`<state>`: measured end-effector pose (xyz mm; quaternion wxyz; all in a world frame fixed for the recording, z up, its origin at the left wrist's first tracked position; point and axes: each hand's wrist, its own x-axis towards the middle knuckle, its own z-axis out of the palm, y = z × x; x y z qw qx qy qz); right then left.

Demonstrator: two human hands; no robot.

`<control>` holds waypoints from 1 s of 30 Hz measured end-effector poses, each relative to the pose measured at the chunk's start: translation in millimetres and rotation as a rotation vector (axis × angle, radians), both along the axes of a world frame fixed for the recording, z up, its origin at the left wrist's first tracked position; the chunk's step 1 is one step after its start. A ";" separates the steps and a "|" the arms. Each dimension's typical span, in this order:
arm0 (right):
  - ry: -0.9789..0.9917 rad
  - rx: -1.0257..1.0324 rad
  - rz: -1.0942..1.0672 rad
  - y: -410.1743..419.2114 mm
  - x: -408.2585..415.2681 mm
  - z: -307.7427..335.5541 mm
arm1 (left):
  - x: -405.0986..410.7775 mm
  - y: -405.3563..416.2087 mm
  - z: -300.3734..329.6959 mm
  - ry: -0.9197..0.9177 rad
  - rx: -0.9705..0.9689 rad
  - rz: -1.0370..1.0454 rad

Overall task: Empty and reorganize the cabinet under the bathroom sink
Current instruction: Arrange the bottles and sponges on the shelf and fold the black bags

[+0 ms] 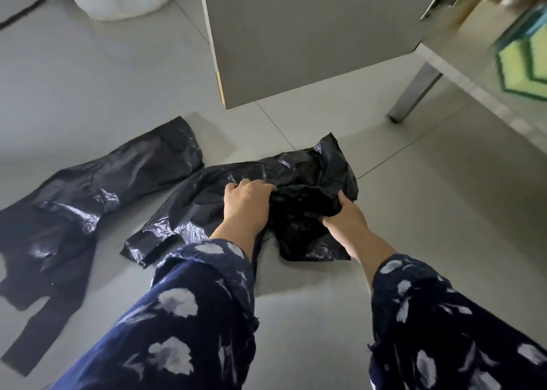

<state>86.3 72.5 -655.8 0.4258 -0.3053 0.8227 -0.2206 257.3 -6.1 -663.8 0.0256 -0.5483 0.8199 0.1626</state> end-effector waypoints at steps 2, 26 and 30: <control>-0.008 0.013 -0.015 5.1 -1.6 -9.8 | -6.0 -0.1 -3.1 -0.020 -0.001 -0.034; 0.767 -0.086 0.529 44.9 12.3 -9.5 | 41.3 93.5 -39.5 -0.290 0.061 -0.155; 0.641 -0.064 0.997 -0.7 29.7 -43.7 | 56.4 78.4 -51.1 -0.337 0.128 -0.246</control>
